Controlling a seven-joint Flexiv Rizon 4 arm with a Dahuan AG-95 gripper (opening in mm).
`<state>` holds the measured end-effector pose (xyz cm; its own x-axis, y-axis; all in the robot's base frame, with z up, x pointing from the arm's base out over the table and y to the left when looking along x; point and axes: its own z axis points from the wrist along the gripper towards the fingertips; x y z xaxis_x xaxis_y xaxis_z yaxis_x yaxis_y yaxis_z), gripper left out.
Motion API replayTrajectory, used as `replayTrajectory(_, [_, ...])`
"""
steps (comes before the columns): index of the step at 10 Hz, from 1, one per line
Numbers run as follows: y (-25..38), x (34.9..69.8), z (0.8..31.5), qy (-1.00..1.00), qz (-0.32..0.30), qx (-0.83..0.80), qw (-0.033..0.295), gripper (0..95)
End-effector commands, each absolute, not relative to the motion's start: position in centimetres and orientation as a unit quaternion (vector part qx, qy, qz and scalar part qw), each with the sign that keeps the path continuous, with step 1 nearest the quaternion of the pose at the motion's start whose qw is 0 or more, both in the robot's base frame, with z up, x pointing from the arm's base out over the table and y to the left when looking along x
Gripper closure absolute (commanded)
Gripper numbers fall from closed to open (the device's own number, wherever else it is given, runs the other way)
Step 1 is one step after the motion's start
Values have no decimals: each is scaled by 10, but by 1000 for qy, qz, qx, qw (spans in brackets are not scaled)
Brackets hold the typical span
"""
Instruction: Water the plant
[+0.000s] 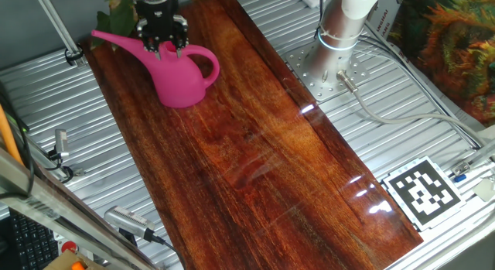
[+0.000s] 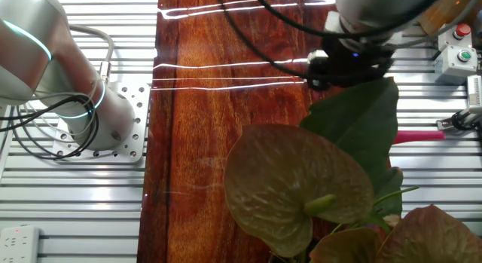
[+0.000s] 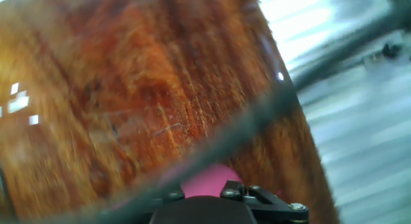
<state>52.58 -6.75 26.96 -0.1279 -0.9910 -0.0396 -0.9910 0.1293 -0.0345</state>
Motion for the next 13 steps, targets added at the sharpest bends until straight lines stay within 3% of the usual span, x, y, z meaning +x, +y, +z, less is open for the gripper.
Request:
replayTrajectory(1, [-70, 540, 265, 649, -5, -760, 27, 570])
replayTrajectory(7, [-70, 540, 263, 650, -7, -760, 26, 570])
replayTrajectory(12, [-68, 522, 242, 609, -5, -793, 25, 570])
replayTrajectory(13, [-68, 519, 241, 578, -5, -816, 24, 380])
